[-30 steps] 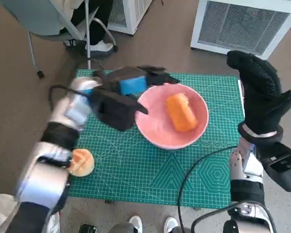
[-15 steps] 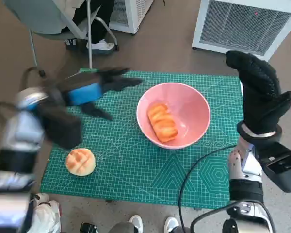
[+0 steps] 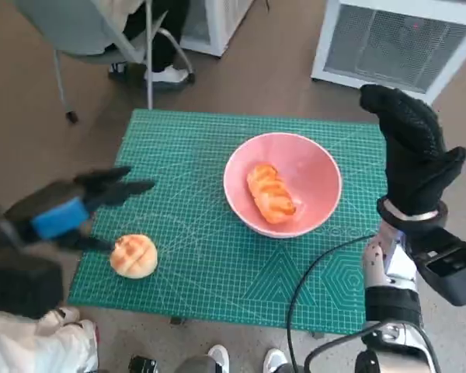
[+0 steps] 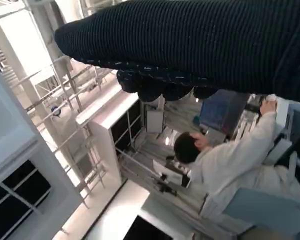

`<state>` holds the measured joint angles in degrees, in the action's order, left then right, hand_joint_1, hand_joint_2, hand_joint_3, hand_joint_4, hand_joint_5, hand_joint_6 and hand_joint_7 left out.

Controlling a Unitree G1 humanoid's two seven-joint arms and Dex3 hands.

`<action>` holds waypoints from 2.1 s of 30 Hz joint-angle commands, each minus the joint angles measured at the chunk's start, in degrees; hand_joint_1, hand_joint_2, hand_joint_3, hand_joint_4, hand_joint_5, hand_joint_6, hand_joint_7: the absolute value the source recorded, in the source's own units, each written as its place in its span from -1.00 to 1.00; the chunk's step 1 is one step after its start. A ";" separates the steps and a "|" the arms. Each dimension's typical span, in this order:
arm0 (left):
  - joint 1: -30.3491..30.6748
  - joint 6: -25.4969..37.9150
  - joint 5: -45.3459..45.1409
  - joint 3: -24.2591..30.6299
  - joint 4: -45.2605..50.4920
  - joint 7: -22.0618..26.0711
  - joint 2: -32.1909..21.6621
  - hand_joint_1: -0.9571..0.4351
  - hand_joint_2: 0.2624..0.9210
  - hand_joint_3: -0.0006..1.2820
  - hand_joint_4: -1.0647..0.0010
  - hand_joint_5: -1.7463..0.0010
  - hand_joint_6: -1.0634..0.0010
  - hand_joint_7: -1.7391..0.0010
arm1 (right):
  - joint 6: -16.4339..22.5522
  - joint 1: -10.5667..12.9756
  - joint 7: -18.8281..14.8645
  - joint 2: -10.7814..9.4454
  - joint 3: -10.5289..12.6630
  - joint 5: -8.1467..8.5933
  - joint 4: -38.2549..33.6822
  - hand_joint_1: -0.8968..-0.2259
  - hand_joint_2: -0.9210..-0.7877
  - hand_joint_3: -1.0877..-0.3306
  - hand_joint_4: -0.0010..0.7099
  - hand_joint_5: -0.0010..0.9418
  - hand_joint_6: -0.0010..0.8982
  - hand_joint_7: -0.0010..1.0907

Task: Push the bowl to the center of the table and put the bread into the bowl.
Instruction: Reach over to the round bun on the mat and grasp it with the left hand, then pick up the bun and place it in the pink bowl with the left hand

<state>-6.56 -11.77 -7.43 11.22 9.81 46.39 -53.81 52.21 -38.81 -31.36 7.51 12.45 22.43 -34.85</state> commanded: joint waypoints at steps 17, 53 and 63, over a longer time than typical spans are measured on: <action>9.67 0.37 -2.00 -0.76 2.55 -3.83 2.02 0.27 0.56 -1.00 0.54 1.00 0.25 0.98 | -2.57 -1.06 -2.98 -1.05 -0.15 2.23 -2.03 -0.07 -1.00 -0.09 -0.02 -0.99 -0.26 -0.74; -4.03 -6.24 -16.63 -18.16 -28.38 -18.73 9.03 0.29 0.85 -0.97 -0.05 0.94 -0.09 0.93 | -4.60 -0.85 -5.83 -0.18 1.11 2.97 -1.46 -0.11 -1.00 -0.09 -0.01 -0.99 -0.24 -0.77; -5.59 -12.27 -13.20 -16.20 -28.14 -21.86 8.07 0.38 0.99 -0.85 -0.05 -0.59 -0.35 -0.04 | -4.22 -0.65 -5.26 -0.37 1.16 2.35 -1.41 -0.10 -1.00 -0.09 0.00 -0.99 -0.24 -0.78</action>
<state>-11.59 -21.91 -22.36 -5.77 -18.65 24.36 -44.97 48.24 -40.27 -36.68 7.00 13.52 24.91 -36.01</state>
